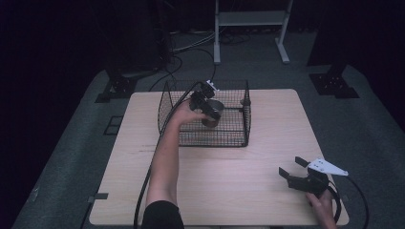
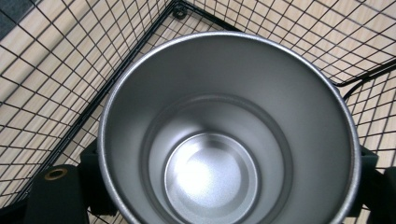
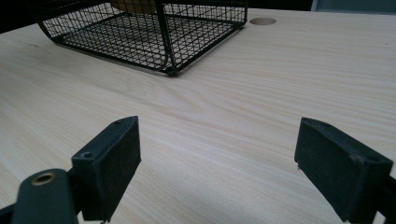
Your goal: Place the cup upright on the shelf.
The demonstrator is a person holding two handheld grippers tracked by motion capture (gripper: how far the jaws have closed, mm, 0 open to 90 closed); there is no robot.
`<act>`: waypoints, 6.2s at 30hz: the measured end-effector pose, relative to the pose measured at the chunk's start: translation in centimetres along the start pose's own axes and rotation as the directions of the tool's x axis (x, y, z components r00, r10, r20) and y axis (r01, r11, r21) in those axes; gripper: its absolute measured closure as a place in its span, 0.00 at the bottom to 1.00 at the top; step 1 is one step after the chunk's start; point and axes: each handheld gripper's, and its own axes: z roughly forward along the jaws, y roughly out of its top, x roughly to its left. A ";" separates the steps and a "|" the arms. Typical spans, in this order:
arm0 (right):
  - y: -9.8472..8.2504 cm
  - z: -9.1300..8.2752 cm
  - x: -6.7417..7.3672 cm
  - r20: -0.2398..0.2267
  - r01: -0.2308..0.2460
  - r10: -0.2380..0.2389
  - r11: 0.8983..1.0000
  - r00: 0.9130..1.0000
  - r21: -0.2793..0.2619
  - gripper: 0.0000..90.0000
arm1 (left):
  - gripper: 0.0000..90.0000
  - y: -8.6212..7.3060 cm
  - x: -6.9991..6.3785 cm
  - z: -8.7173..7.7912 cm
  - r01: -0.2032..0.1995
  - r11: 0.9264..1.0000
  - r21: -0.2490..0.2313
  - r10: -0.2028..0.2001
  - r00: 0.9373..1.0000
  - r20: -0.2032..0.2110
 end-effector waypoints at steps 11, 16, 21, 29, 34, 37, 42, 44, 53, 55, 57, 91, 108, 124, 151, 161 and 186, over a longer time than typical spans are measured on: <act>0.0 0.0 0.0 -0.007 0.001 -0.001 1.000 1.000 -0.003 0.15 | 0.20 -0.4 0.6 0.9 0.012 1.000 0.026 -0.012 1.000 0.003; 0.0 0.0 -0.1 -0.006 -0.001 0.001 1.000 1.000 -0.005 0.15 | 0.20 -0.5 0.8 1.3 0.013 0.999 0.036 -0.013 1.000 0.000; 0.0 0.0 -0.1 -0.008 0.000 0.000 1.000 1.000 -0.006 0.15 | 0.20 -0.7 0.8 1.8 0.003 0.998 0.059 -0.003 1.000 0.005; 0.0 0.0 0.0 -0.007 0.002 -0.002 1.000 1.000 -0.004 0.15 | 0.20 -1.5 0.9 2.4 0.008 0.998 0.065 -0.008 1.000 -0.002; 0.0 0.0 -0.1 -0.006 0.002 -0.002 1.000 1.000 -0.003 0.15 | 0.19 -2.0 1.1 2.0 0.022 0.997 0.079 -0.022 1.000 -0.002; 0.0 0.0 0.0 -0.004 0.005 -0.005 1.000 1.000 0.000 0.15 | 0.19 -2.0 1.0 2.0 0.026 0.996 0.087 -0.025 1.000 -0.002; 0.0 0.0 0.0 -0.003 0.005 -0.005 1.000 1.000 0.000 0.15 | 0.18 -2.2 1.0 1.9 0.016 0.994 0.112 -0.016 1.000 0.000; 0.0 0.0 0.0 -0.002 0.006 -0.006 1.000 1.000 0.000 0.15 | 0.18 -2.2 0.9 1.9 0.012 0.993 0.119 -0.012 1.000 -0.001; 0.0 0.0 0.0 0.000 0.007 -0.007 1.000 1.000 0.001 0.15 | 0.16 -2.3 0.8 2.0 0.017 0.990 0.137 -0.018 1.000 0.005; 0.0 0.0 0.0 0.000 0.008 -0.008 1.000 1.000 0.001 0.15 | 0.15 -2.4 0.8 2.0 0.017 0.990 0.142 -0.018 1.000 0.004; 0.0 0.0 0.0 0.000 0.008 -0.008 1.000 1.000 0.001 0.15 | 0.14 -2.4 0.8 2.0 0.021 0.989 0.143 -0.023 1.000 0.009; 0.0 0.1 0.1 0.005 0.012 -0.012 1.000 1.000 0.007 0.15 | 0.08 -1.3 -1.1 -2.9 -0.051 0.998 -0.038 0.048 0.997 -0.061; 0.0 0.1 0.1 0.015 0.013 -0.013 1.000 1.000 0.010 0.15 | 0.08 -3.2 -3.8 -5.7 -0.096 0.987 -0.131 0.084 0.992 -0.092; 0.0 0.1 0.2 0.023 0.018 -0.019 1.000 1.000 0.013 0.15 | 0.08 -5.7 -6.5 -7.4 -0.124 0.976 -0.178 0.108 0.989 -0.098; 0.0 0.2 0.2 0.034 0.033 -0.033 0.999 0.999 0.013 0.15 | 0.08 -11.2 -10.8 -10.1 -0.128 0.953 -0.276 0.104 0.990 -0.099; 0.0 0.2 0.4 0.038 0.026 -0.026 1.000 0.999 0.019 0.15 | 0.08 -13.2 -11.5 -9.9 -0.109 0.947 -0.302 0.087 0.992 -0.088; 0.1 0.2 0.4 0.046 0.024 -0.025 1.000 0.999 0.020 0.15 | 0.08 -18.0 -12.8 -9.2 -0.057 0.936 -0.347 0.036 0.997 -0.066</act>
